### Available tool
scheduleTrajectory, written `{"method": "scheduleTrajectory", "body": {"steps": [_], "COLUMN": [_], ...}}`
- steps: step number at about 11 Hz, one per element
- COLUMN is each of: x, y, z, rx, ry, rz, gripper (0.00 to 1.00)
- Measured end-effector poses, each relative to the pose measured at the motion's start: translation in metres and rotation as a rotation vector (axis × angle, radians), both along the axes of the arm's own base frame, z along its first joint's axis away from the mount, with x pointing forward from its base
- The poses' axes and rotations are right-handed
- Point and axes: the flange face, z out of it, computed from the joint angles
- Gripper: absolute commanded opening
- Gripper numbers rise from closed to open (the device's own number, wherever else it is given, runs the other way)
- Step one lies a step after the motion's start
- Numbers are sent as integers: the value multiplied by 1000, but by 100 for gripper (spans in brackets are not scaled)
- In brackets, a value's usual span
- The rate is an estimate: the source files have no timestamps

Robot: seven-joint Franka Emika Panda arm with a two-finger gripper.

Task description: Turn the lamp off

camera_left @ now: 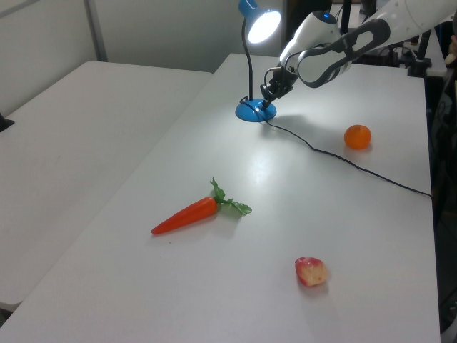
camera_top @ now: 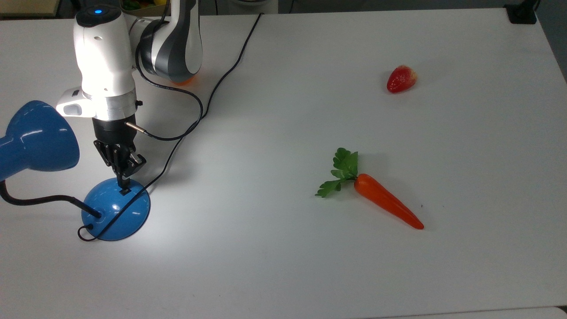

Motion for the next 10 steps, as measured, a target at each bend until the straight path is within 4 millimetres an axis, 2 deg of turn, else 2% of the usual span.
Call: {"method": "scheduleTrajectory", "body": {"steps": [1, 10], "x": [0, 2], "y": [0, 4], "z": [-5, -9], "rx": [2, 1], "ry": [6, 4], "rz": [0, 5], "gripper": [0, 0]}}
